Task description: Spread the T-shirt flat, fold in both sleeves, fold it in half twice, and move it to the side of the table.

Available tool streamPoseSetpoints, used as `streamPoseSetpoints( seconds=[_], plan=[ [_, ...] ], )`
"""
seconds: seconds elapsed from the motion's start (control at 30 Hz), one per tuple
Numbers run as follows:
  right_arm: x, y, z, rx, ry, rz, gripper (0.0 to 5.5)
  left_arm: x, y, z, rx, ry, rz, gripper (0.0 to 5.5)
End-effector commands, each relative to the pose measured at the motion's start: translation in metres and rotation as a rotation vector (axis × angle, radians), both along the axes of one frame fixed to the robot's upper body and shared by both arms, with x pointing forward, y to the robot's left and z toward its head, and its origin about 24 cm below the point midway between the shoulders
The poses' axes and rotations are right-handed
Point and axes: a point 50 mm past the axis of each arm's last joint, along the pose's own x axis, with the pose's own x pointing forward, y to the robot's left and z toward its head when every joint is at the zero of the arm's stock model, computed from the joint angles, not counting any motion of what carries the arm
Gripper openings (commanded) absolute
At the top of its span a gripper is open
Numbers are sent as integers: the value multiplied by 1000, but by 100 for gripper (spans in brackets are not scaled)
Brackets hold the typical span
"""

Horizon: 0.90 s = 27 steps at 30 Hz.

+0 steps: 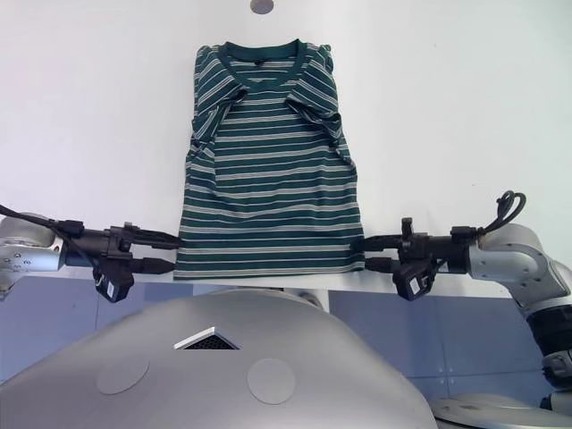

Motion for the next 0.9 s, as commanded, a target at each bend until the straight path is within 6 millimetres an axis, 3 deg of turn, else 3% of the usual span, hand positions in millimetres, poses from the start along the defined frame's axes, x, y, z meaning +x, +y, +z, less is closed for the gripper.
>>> streamPoseSetpoints(
  seconds=[0.03,0.17,0.33,0.4,0.57,0.7,0.83,0.9],
  plan=[
    [-4,-2,-10,-69,69,4,89,-7,-3,-12,67,44,-14,193],
    [-3,-3,-11,-71,74,-5,4,-10,-1,-15,78,60,-16,113],
    [-1,-7,-11,-85,81,-16,0,-13,4,-23,81,112,34,14],
    [1,-8,-6,-76,105,-45,0,-8,5,-20,57,128,74,4],
    [5,-7,26,-14,383,-204,0,3,1,12,-46,332,239,4],
    [26,-21,63,6,648,-390,0,-4,12,51,-24,690,360,4],
    [30,-12,89,84,828,-380,0,11,-1,94,-159,942,418,4],
    [30,-15,97,79,886,-378,0,12,-7,103,-204,1006,422,4]
  ],
)
